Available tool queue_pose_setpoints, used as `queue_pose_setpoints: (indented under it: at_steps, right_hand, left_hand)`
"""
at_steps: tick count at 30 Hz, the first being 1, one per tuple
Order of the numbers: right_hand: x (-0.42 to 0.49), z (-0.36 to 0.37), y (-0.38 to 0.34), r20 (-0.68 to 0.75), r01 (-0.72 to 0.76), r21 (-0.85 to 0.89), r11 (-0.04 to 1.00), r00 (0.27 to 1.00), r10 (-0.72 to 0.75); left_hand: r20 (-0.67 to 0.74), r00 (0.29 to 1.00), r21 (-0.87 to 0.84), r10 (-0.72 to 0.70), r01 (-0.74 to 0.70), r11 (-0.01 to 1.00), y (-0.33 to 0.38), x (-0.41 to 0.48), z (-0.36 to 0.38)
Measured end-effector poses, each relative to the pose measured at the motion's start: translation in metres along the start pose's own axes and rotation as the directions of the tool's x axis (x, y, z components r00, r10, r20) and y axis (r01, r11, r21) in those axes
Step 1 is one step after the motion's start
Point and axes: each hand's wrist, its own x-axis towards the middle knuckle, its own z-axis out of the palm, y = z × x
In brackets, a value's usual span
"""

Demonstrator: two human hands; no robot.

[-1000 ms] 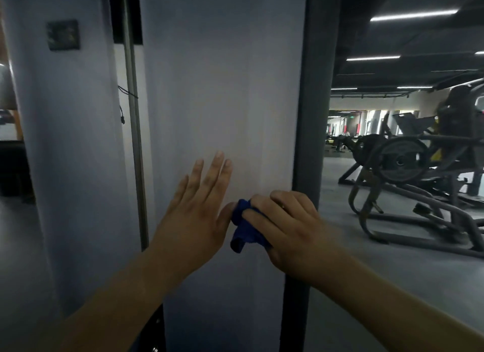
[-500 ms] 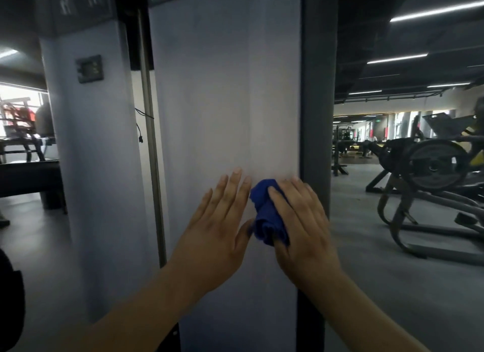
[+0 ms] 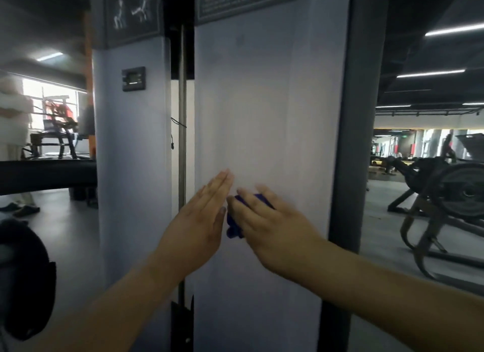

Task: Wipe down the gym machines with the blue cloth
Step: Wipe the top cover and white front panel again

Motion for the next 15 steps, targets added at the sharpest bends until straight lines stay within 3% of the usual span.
queue_pose_setpoints:
  at_steps: [2,4,6,8,9,12,15]
  right_hand:
    - [0.019,-0.010,0.023,-0.038,-0.072,-0.057,0.996,0.997,0.070]
    - [0.030,-0.016,0.029,-0.034,-0.143,-0.060,0.988,0.989,0.141]
    - [0.028,-0.005,0.014,0.008,-0.021,-0.085,0.996,1.000,0.022]
    - [0.023,0.004,0.006,0.075,0.120,-0.120,0.986,0.991,-0.112]
    - [0.026,0.004,0.011,0.066,0.121,-0.102,0.987,0.991,-0.115]
    - [0.049,-0.020,0.044,-0.014,-0.014,-0.045,0.999,1.000,0.014]
    - [0.080,-0.048,0.090,-0.059,-0.101,-0.090,0.991,0.994,0.096]
  left_hand:
    - [-0.025,0.999,0.040,0.040,-0.039,0.998,-0.008,0.008,-0.001]
    - [-0.043,0.999,-0.030,0.004,-0.005,1.000,-0.010,0.016,-0.005]
    - [-0.023,0.997,-0.153,-0.072,0.067,0.986,-0.008,0.021,-0.010]
    - [-0.003,0.998,-0.226,-0.067,0.064,0.972,-0.002,0.026,-0.015]
    - [-0.013,0.999,-0.231,-0.044,0.040,0.972,0.002,0.029,-0.017]
    - [-0.136,0.990,-0.181,0.029,-0.054,0.982,0.007,0.054,-0.025]
    - [-0.239,0.970,-0.203,-0.038,-0.012,0.979,0.008,0.100,-0.046]
